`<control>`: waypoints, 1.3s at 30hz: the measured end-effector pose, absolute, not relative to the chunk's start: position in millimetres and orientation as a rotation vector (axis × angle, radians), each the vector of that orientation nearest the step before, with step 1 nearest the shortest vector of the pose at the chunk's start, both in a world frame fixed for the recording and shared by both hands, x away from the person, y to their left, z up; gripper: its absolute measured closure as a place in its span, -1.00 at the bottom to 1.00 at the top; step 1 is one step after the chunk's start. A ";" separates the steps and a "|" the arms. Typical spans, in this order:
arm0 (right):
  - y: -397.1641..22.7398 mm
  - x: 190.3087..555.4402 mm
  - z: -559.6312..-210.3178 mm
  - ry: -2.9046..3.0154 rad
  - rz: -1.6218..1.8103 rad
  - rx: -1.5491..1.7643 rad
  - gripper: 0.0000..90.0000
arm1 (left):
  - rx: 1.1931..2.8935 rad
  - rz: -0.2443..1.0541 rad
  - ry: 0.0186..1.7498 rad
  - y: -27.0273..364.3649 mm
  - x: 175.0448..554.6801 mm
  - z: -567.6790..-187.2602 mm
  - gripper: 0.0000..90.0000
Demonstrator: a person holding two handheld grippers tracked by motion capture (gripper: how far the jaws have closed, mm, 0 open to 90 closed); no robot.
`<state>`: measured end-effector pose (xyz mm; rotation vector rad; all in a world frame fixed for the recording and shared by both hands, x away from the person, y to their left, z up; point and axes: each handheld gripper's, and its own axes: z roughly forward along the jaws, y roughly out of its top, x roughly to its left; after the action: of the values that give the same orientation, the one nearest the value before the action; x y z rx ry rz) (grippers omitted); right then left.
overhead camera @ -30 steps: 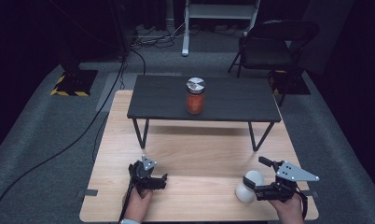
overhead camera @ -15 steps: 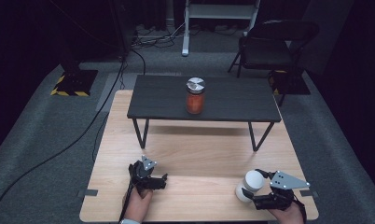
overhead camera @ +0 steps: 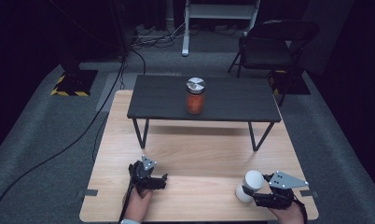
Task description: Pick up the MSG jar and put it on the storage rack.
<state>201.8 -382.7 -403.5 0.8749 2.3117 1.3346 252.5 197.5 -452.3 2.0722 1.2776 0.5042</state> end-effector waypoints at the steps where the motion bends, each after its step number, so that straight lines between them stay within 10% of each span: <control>1: -382.7 201.8 -403.5 2.312 1.335 0.875 -0.27 | 2.073 0.505 1.277 197.5 252.5 -452.3 -1.00; 39: -329.7 288.6 -222.3 2.227 1.440 0.813 -0.28 | 2.074 0.503 1.273 197.9 252.7 -452.4 -1.00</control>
<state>288.6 -329.7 -222.3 0.8132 2.2270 1.4399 252.7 197.9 -452.4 2.0743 1.2726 0.5034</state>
